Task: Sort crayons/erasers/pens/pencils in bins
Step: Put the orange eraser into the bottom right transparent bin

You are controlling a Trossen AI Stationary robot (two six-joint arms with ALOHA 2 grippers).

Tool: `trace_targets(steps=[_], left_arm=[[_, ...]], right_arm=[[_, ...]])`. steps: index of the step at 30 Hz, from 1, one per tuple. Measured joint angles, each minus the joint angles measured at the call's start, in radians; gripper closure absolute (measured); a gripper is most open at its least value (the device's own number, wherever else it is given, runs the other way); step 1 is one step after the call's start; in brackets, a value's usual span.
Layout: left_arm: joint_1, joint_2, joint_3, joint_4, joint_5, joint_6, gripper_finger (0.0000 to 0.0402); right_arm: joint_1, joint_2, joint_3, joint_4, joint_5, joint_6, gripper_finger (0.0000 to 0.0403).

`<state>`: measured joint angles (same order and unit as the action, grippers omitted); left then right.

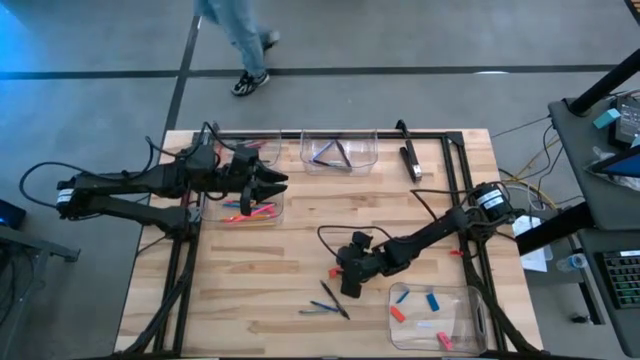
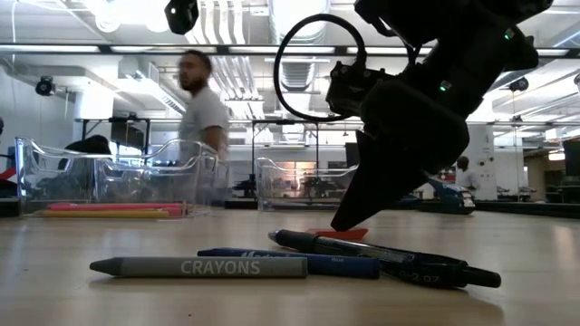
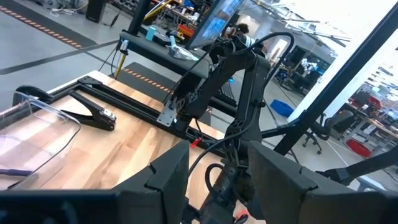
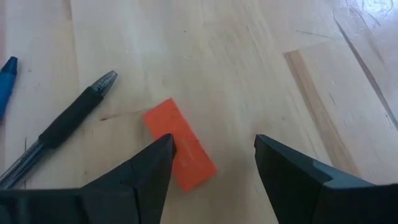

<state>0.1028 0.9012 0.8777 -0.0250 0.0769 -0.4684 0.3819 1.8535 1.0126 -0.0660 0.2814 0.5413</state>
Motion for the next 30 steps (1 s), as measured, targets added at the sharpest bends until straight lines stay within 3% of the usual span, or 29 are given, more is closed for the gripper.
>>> trace_targets(steps=[17,30], left_arm=[[0.000,0.000,-0.001,0.000,0.000,0.000,0.0252],[-0.002,0.000,-0.002,-0.009,0.000,0.001,0.0252]], right_arm=[[0.013,0.006,-0.001,-0.001,-0.042,-0.027,0.0181],[0.033,0.007,-0.003,0.011,-0.007,-0.021,0.0181]])
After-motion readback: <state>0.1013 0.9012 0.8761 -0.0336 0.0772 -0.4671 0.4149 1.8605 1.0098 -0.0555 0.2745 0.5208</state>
